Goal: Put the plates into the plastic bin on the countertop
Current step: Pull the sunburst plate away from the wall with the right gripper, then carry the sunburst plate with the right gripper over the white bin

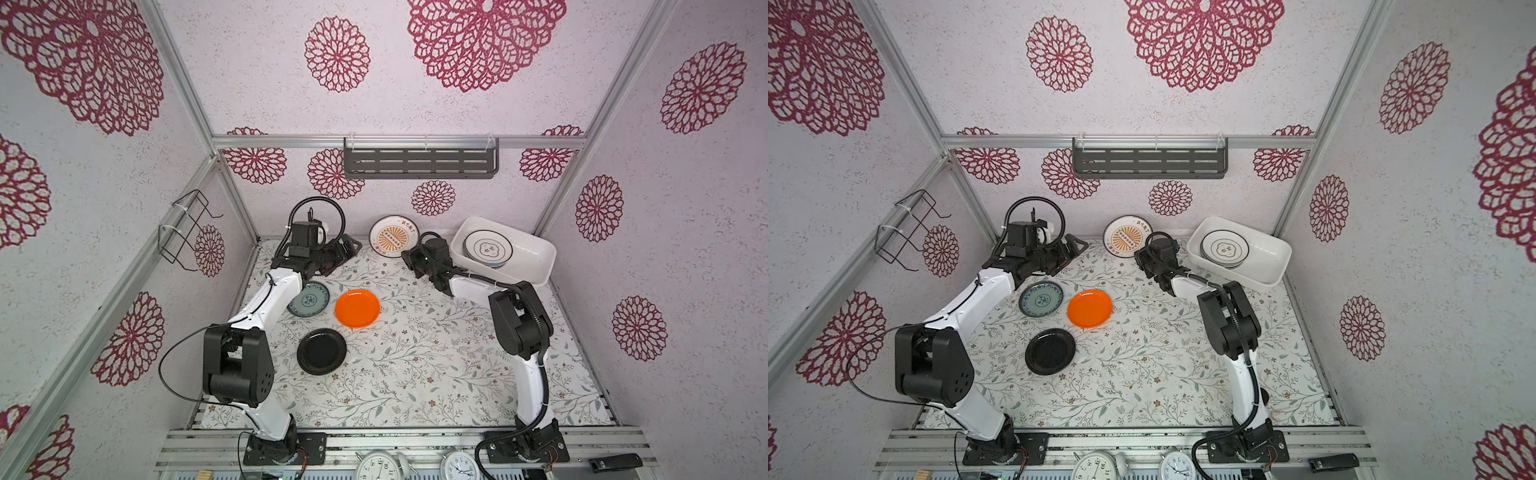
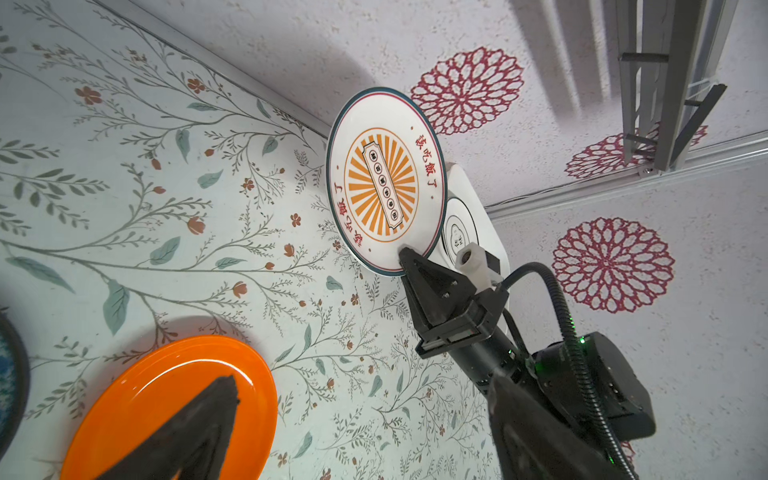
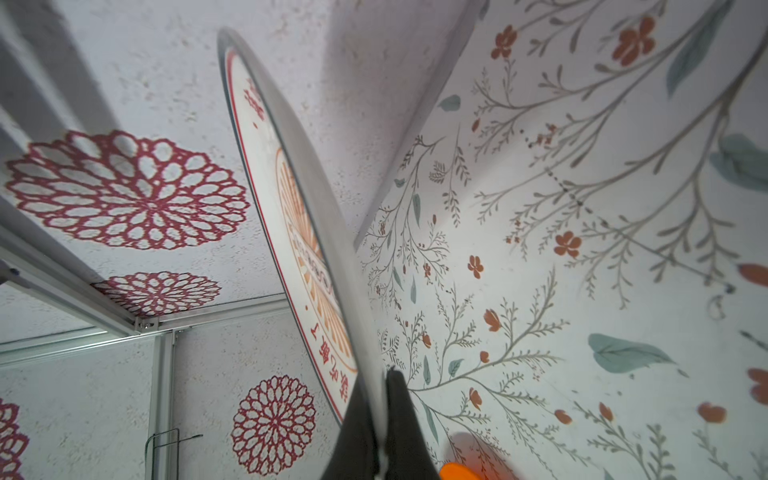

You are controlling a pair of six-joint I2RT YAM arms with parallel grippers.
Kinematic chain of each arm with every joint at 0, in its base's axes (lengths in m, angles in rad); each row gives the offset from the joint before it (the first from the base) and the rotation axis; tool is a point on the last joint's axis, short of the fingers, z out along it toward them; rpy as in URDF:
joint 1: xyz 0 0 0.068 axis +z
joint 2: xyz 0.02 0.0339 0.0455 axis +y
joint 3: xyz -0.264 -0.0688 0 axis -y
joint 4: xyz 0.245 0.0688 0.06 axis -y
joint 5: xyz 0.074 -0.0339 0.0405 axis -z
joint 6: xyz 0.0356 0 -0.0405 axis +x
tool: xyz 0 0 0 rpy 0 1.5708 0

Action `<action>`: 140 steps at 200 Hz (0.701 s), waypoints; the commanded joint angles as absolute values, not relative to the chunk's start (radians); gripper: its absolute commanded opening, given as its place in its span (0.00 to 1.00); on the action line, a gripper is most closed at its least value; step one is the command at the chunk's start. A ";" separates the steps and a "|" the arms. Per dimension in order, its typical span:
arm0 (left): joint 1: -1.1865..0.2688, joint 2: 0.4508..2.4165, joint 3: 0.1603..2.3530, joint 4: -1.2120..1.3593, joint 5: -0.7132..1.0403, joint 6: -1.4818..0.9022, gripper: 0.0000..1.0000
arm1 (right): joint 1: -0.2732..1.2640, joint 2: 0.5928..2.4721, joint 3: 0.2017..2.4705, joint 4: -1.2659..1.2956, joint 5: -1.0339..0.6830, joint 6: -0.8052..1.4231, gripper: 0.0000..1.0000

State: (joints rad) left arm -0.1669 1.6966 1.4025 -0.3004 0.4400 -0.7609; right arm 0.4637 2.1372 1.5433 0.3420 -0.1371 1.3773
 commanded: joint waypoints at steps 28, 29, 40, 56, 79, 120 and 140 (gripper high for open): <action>-0.205 1.745 1.479 -0.231 0.466 -0.741 0.97 | 0.371 1.987 1.590 0.270 -0.144 1.211 0.00; -0.205 1.746 1.481 -0.231 0.466 -0.741 0.97 | 0.369 1.985 1.590 0.270 -0.145 1.210 0.00; -0.209 1.753 1.495 -0.219 0.466 -0.741 0.97 | 0.350 1.971 1.586 0.265 -0.143 1.194 0.00; -0.216 1.759 1.500 -0.188 0.465 -0.748 0.97 | 0.315 1.955 1.585 0.242 -0.148 1.174 0.00; -0.220 1.768 1.497 -0.129 0.461 -0.771 0.97 | 0.262 1.923 1.581 0.203 -0.149 1.131 0.00; -0.221 1.808 1.499 -0.034 0.418 -0.825 0.97 | 0.175 1.865 1.595 0.078 -0.087 1.034 0.00; -0.220 1.848 1.541 -0.008 0.417 -0.842 0.97 | 0.129 1.840 1.559 0.101 -0.071 1.035 0.00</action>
State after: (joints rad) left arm -0.2176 1.7962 1.4876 -0.0933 0.4320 -0.8127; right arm 0.1738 1.9419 1.5597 0.0647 -0.1089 1.0901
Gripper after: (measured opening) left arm 0.971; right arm 0.061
